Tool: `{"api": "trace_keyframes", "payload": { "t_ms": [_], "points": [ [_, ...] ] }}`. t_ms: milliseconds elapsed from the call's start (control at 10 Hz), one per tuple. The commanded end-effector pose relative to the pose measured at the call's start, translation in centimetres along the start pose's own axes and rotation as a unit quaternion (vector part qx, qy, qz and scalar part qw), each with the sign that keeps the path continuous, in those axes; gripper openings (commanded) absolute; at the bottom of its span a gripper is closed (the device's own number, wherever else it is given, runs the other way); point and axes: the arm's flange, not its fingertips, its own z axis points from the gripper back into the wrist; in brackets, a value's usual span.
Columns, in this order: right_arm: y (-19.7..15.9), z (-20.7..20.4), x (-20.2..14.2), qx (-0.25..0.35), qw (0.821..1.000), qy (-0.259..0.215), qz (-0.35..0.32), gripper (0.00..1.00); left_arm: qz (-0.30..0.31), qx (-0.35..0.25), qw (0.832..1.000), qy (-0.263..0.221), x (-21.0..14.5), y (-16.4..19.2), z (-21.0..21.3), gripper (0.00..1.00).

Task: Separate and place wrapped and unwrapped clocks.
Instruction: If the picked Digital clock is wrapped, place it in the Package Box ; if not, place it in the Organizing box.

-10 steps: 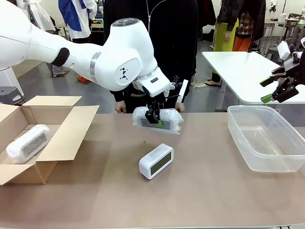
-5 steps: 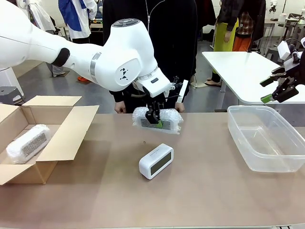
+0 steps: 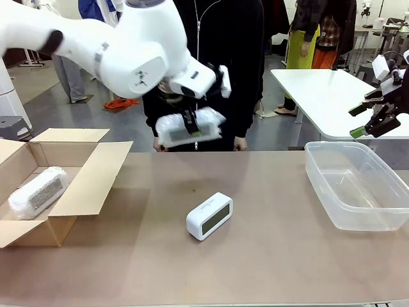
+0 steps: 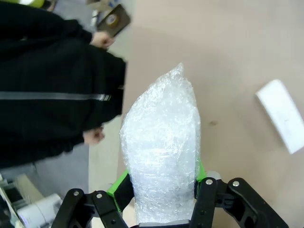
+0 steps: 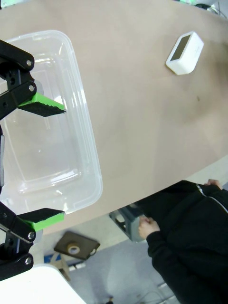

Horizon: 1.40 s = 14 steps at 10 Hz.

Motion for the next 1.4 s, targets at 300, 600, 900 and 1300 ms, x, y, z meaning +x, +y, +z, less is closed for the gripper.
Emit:
{"api": "trace_keyframes", "payload": {
  "t_ms": [300, 600, 900, 1300],
  "points": [
    [0.0, 0.0, 0.0, 0.001, 1.000, -0.001, 0.005, 1.00, 0.195, 0.087, 0.977, 0.010, -11.5, 3.1, 4.2, 0.54],
    [0.0, 0.0, 0.0, 0.001, 1.000, -0.001, 0.005, 1.00, 0.278, 0.072, 0.957, -0.038, -18.1, 4.3, 8.6, 0.54],
    [0.0, 0.0, 0.0, 0.001, 1.000, -0.001, 0.005, 1.00, 0.327, 0.032, 0.944, -0.021, -23.4, 4.0, 9.1, 0.54],
    [0.0, 0.0, 0.0, 0.001, 1.000, -0.001, 0.005, 1.00, 0.365, -0.022, 0.929, 0.055, -28.7, 4.1, 6.1, 0.54]
  ]
}}
